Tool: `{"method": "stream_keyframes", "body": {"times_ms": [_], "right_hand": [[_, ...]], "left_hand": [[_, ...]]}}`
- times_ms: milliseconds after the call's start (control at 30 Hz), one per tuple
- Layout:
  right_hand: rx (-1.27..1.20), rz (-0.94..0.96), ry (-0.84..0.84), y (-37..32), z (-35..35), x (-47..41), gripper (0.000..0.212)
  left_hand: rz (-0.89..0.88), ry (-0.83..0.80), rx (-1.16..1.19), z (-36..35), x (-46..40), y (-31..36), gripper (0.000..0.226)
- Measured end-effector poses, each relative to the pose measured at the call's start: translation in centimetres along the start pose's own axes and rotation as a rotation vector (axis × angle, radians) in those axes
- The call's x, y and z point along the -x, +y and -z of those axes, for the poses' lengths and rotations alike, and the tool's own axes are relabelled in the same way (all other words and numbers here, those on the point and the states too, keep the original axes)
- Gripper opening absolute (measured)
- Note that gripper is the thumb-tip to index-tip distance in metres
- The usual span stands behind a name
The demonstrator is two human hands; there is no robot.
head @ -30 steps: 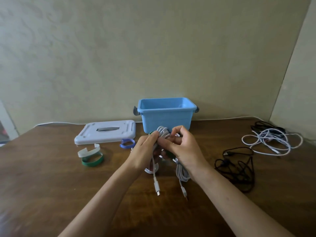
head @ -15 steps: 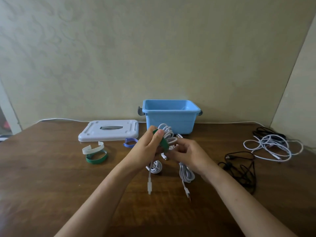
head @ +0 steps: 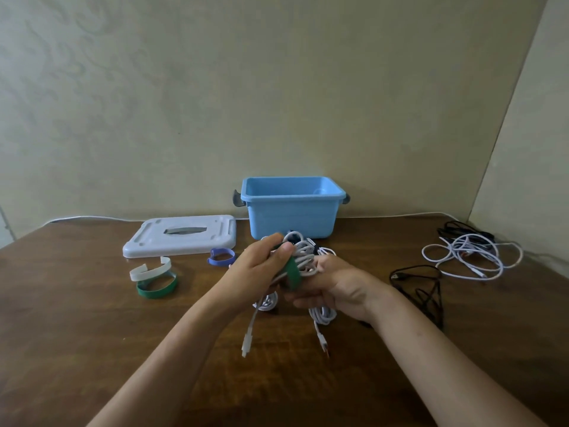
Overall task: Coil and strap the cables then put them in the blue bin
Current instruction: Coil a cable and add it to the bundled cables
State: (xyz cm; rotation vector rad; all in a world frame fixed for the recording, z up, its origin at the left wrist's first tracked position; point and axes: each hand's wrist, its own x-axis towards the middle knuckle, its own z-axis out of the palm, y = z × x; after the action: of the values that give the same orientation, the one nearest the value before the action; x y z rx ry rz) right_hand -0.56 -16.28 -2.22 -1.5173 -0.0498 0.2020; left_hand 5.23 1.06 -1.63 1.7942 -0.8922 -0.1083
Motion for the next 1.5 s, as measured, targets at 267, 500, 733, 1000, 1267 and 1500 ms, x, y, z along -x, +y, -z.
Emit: {"method": "stream_keyframes", "body": {"times_ms": [267, 500, 733, 1000, 1267, 1500], "right_hand": [[-0.073, -0.047, 0.120, -0.4, 1.8, 0.1, 0.009], [0.053, -0.024, 0.211, -0.6, 2.3, 0.1, 0.014], [0.231, 0.038, 0.378, -0.3, 2.0, -0.7, 0.010], [0.289, 0.046, 0.411, -0.8, 1.5, -0.1, 0.017], [0.265, 0.084, 0.440, -0.6, 1.4, -0.2, 0.018], [0.300, 0.190, 0.473, -0.3, 0.8, -0.1, 0.004]], "left_hand": [[-0.104, -0.099, -0.144, -0.2, -0.1, 0.2, 0.041], [-0.073, -0.235, -0.144, -0.9, 0.5, 0.7, 0.042], [0.013, -0.209, -0.257, -1.3, 0.3, 0.2, 0.032], [0.066, -0.135, -0.201, -1.6, 0.4, 0.0, 0.011], [0.116, -0.089, -0.075, -1.7, 0.2, -0.3, 0.009], [0.245, -0.202, -0.001, -1.8, 0.3, 0.3, 0.009]]}}
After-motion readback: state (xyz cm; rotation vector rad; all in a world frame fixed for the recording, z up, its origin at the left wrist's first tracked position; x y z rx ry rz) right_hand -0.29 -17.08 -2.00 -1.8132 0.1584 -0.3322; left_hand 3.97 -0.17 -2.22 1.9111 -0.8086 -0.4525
